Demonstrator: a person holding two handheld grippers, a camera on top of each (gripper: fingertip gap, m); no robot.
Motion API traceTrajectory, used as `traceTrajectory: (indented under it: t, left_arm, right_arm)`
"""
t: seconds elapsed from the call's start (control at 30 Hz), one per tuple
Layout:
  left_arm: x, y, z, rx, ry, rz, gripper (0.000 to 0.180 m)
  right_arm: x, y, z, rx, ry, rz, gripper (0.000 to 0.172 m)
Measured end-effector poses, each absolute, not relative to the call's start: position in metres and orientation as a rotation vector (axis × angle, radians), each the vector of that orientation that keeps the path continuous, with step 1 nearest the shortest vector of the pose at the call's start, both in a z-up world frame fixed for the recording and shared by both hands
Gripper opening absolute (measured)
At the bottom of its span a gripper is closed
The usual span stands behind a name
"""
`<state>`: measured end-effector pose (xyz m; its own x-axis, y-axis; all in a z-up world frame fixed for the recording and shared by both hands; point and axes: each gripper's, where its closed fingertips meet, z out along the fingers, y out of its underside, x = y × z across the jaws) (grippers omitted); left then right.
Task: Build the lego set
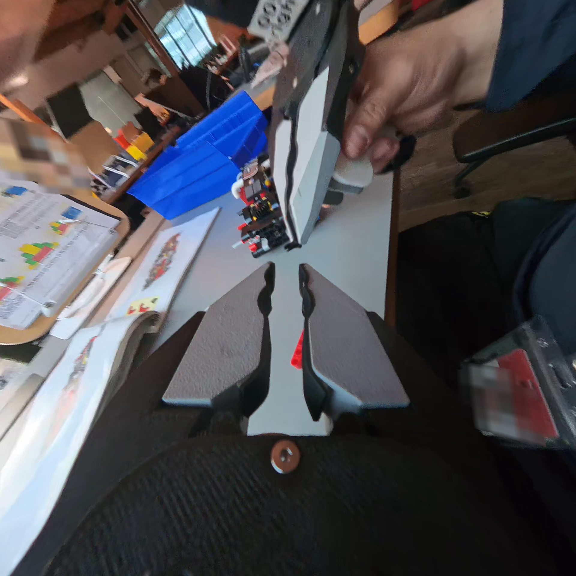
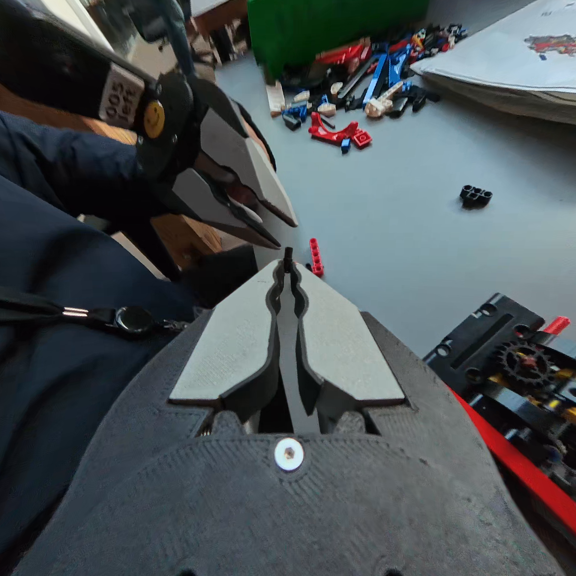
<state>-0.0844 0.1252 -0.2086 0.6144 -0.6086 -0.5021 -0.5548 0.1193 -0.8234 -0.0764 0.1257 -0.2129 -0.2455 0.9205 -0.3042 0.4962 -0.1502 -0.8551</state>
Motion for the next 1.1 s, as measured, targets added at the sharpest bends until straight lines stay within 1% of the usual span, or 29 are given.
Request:
traceTrajectory:
  t: [0.13, 0.27, 0.4, 0.53, 0.6, 0.63, 0.73, 1.1]
  left_arm:
    - [-0.079, 0.120, -0.222, -1.595, 1.089, -0.127, 0.010]
    - [-0.069, 0.117, -0.233, -1.615, 1.167, -0.111, 0.006]
    - [-0.068, 0.119, -0.244, -1.641, 1.209, -0.033, 0.011]
    - [-0.064, 0.119, -0.247, -1.633, 1.241, 0.015, 0.012]
    - [-0.064, 0.120, -0.248, -1.628, 1.246, 0.047, 0.011]
    - [-0.064, 0.120, -0.250, -1.629, 1.263, 0.063, 0.006]
    - [-0.066, 0.121, -0.250, -1.603, 1.285, 0.134, 0.004]
    - [-0.064, 0.120, -0.255, -1.606, 1.316, 0.173, 0.003]
  right_arm:
    - [-0.068, 0.128, -0.225, -1.607, -1.883, 1.137, 0.001]
    - [-0.064, 0.121, -0.232, -1.613, -2.027, 1.049, 0.001]
    - [-0.065, 0.116, -0.243, -1.663, -2.106, 1.022, 0.001]
    - [-0.069, 0.113, -0.250, -1.700, -2.119, 1.021, 0.001]
    - [-0.070, 0.111, -0.251, -1.710, -2.126, 1.028, 0.001]
    - [-0.070, 0.112, -0.251, -1.714, -2.125, 1.023, 0.001]
    - [-0.071, 0.113, -0.249, -1.722, -2.117, 1.032, 0.001]
    - [-0.067, 0.112, -0.252, -1.776, -2.105, 1.076, 0.001]
